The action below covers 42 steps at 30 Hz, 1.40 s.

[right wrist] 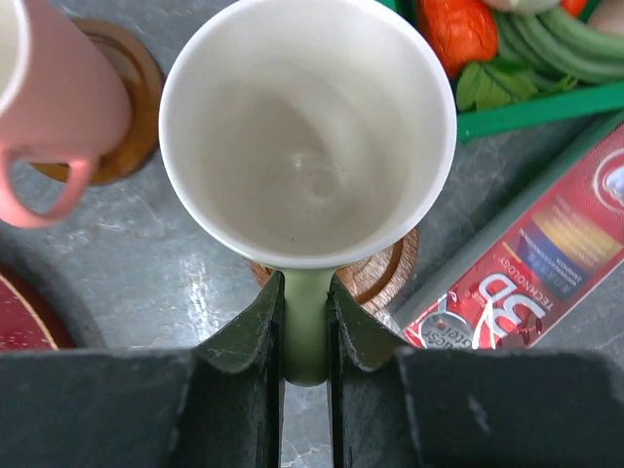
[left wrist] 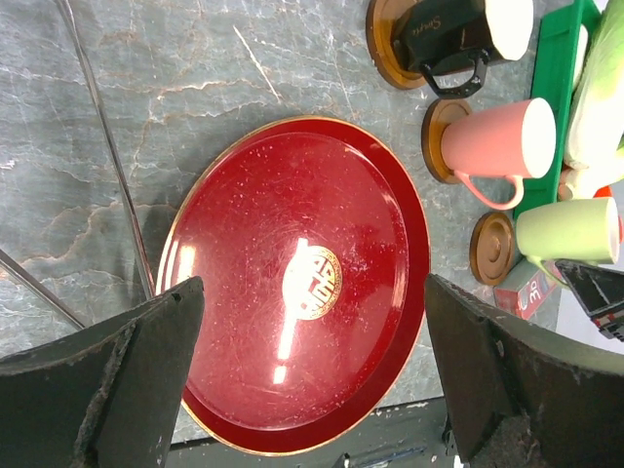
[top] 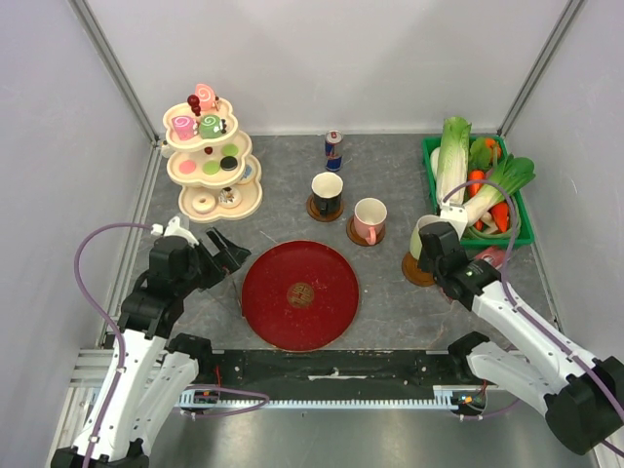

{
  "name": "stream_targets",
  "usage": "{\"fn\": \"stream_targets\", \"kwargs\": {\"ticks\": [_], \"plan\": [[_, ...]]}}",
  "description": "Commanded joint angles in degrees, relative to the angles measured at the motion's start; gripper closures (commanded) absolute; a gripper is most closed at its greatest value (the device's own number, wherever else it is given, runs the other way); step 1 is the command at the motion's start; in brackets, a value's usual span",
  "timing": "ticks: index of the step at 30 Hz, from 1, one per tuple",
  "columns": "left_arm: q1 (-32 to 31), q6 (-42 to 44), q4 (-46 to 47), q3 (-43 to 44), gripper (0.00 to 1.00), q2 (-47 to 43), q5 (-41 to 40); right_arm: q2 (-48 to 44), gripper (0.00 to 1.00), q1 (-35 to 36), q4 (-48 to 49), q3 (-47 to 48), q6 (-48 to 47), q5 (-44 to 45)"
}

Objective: Serve the afternoon tea

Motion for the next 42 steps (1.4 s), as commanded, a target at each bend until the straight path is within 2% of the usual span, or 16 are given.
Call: {"fn": "stream_targets", "kwargs": {"ticks": [1,12,16,19,21,23,28,29,34,38,42], "plan": [[0.3,0.4,0.7,-0.7,0.01,-0.3,2.1,-1.9,0.99,0.4,3.1,-0.7,3.5,3.3],[0.3,0.6,0.7,-1.4,0.01,-0.7,2.1,-0.3,0.94,3.3,1.2,-4.5,10.4,6.3],[0.3,0.7,0.7,-1.4,0.01,-0.9,2.3,0.7,0.87,4.7,-0.4,-5.7,13.3,8.9],[0.3,0.7,0.4,-1.2,0.01,-1.1,2.2,1.4,0.78,5.4,-0.5,-6.4,14.8,9.1],[0.3,0.7,0.3,-1.2,0.0,-1.2,2.1,1.2,0.68,6.0,-1.4,-6.5,16.0,9.6],[0.3,0.9,0.2,-1.1,0.01,-1.4,2.2,0.5,0.47,6.6,-1.9,-6.4,16.4,9.4],[0.3,1.1,-0.1,-0.7,0.01,-1.6,2.1,-3.9,0.22,7.0,-3.3,-5.7,15.7,6.7],[0.3,1.1,-0.1,-0.6,0.01,-1.6,1.9,-4.8,0.02,7.0,-4.2,-5.1,15.7,6.8],[0.3,1.3,-0.9,0.1,0.01,-1.7,1.6,-7.1,0.02,7.1,-11.4,1.0,17.5,10.1],[0.2,2.2,-0.8,0.6,0.01,-2.0,2.5,-7.6,0.02,7.1,-14.5,7.9,14.8,10.1],[0.3,3.0,-0.8,1.4,0.01,-2.0,3.7,-7.2,0.02,7.1,-15.9,14.5,12.2,13.9]]}}
